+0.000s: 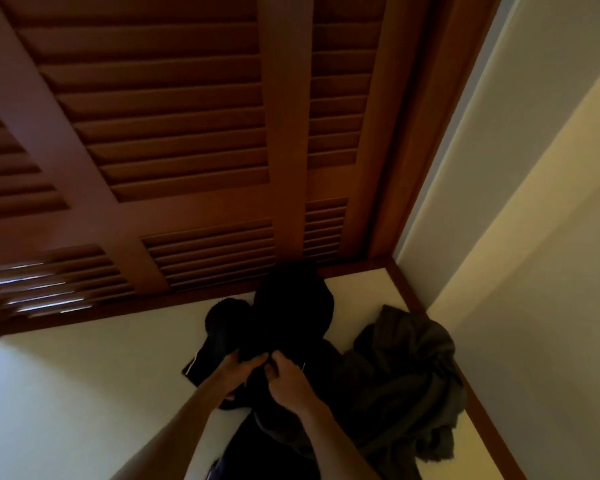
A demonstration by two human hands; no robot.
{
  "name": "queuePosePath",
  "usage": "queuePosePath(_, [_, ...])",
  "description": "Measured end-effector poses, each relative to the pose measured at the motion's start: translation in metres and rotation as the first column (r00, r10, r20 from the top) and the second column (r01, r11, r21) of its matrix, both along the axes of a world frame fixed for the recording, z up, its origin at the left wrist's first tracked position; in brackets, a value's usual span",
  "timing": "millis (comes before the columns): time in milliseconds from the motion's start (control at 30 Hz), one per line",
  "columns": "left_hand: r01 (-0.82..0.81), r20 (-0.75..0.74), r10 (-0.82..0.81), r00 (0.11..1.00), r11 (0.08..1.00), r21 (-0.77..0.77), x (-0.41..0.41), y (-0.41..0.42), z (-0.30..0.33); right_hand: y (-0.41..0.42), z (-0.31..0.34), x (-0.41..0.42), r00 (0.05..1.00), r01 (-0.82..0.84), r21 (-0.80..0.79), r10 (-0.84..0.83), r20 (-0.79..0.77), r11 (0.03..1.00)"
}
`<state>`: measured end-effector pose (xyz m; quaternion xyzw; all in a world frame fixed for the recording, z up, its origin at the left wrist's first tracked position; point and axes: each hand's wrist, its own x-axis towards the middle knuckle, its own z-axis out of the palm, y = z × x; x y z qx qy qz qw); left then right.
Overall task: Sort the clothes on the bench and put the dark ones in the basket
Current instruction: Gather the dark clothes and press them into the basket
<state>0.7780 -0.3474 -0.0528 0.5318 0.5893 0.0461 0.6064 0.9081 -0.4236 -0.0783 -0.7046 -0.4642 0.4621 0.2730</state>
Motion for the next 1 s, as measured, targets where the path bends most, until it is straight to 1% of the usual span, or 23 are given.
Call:
queuePosePath(67, [-0.057,0.027,0.058,0.998,0.997,-0.048,-0.052,-0.019,-0.019,-0.017,-0.003,-0.039,0.998,-0.058,-0.051,0.057,-0.024,0.997])
queuePosePath(100, [-0.114,0.023,0.116,0.993,0.991,-0.075,-0.082,-0.026,-0.042,-0.024,-0.004,-0.057,0.996,-0.089,-0.075,0.087,-0.030,0.993])
queuePosePath(133, [-0.137,0.011,0.138,0.990,0.986,-0.093,-0.115,-0.032,-0.072,-0.030,-0.004,-0.075,0.991,-0.128,-0.099,0.125,-0.037,0.987])
queuePosePath(167, [-0.145,-0.037,0.142,0.989,0.985,-0.098,-0.141,-0.046,-0.081,-0.037,-0.002,-0.093,0.985,-0.170,-0.131,0.166,-0.043,0.977])
queuePosePath(200, [-0.160,-0.093,0.151,0.984,0.983,-0.089,-0.165,-0.062,-0.083,-0.045,-0.002,-0.113,0.977,-0.211,-0.164,0.204,-0.059,0.964])
queuePosePath(267, [-0.157,-0.227,0.144,0.963,0.987,-0.040,-0.202,-0.092,-0.062,-0.061,-0.002,-0.152,0.965,-0.263,-0.191,0.254,-0.071,0.946])
queuePosePath(333, [-0.130,-0.341,0.148,0.928,0.989,0.074,-0.222,-0.110,-0.036,-0.074,-0.007,-0.187,0.966,-0.259,-0.175,0.252,-0.062,0.950])
queuePosePath(367, [-0.120,-0.354,0.173,0.919,0.979,0.167,-0.228,-0.113,-0.023,-0.080,-0.008,-0.202,0.968,-0.248,-0.152,0.237,-0.087,0.957])
queuePosePath(433, [-0.074,-0.386,0.209,0.898,0.939,0.336,-0.238,-0.113,-0.009,-0.084,-0.005,-0.223,0.967,-0.176,-0.095,0.154,-0.201,0.980])
queuePosePath(500, [-0.028,-0.392,0.219,0.894,0.899,0.438,-0.236,-0.105,0.008,-0.080,0.007,-0.219,0.959,-0.031,-0.035,0.020,-0.284,0.999])
queuePosePath(567, [0.033,-0.388,0.211,0.897,0.844,0.535,-0.221,-0.099,0.025,-0.075,0.026,-0.190,0.928,0.160,-0.066,-0.172,-0.329,0.985])
queuePosePath(600, [0.097,-0.411,0.178,0.894,0.819,0.565,-0.210,-0.099,0.029,-0.074,0.033,-0.168,0.919,0.243,-0.079,-0.255,-0.302,0.967])
queuePosePath(633, [0.180,-0.445,0.119,0.888,0.799,0.573,-0.198,-0.102,0.031,-0.074,0.038,-0.143,0.925,0.297,-0.067,-0.304,-0.229,0.952])
queuePosePath(667, [0.265,-0.482,0.035,0.876,0.799,0.540,-0.187,-0.106,0.028,-0.076,0.043,-0.117,0.952,0.296,-0.057,-0.299,-0.070,0.954])
queuePosePath(700, [0.345,-0.508,-0.069,0.859,0.810,0.474,-0.177,-0.111,0.019,-0.081,0.042,-0.094,0.963,0.246,-0.082,-0.233,0.136,0.966])
queuePosePath(733, [0.420,-0.528,-0.172,0.832,0.816,0.397,-0.170,-0.116,0.007,-0.088,0.039,-0.074,0.937,0.183,-0.158,-0.123,0.328,0.970])
queuePosePath(767, [0.495,-0.556,-0.260,0.789,0.806,0.325,-0.167,-0.121,-0.006,-0.098,0.032,-0.057,0.896,0.143,-0.264,-0.011,0.444,0.954])
queuePosePath(800, [0.556,-0.590,-0.318,0.742,0.785,0.275,-0.167,-0.124,-0.020,-0.109,0.025,-0.047,0.871,0.143,-0.373,0.062,0.487,0.917])
queuePosePath(833, [0.597,-0.627,-0.345,0.699,0.763,0.246,-0.170,-0.125,-0.032,-0.125,0.015,-0.042,0.862,0.158,-0.444,0.095,0.497,0.882])
queuePosePath(867, [0.619,-0.656,-0.346,0.671,0.748,0.240,-0.172,-0.124,-0.040,-0.141,0.002,-0.041,0.864,0.176,-0.471,0.094,0.495,0.864])
queuePosePath(900, [0.627,-0.674,-0.334,0.658,0.739,0.246,-0.173,-0.123,-0.044,-0.159,-0.007,-0.047,0.867,0.188,-0.443,0.064,0.495,0.877])
queuePosePath(967, [0.622,-0.684,-0.321,0.655,0.743,0.247,-0.168,-0.117,-0.042,-0.184,-0.024,-0.062,0.861,0.232,-0.263,-0.072,0.503,0.936])
queuePosePath(1000, [0.617,-0.685,-0.324,0.653,0.752,0.232,-0.164,-0.114,-0.038,-0.190,-0.026,-0.067,0.876,0.263,-0.181,-0.156,0.457,0.948])
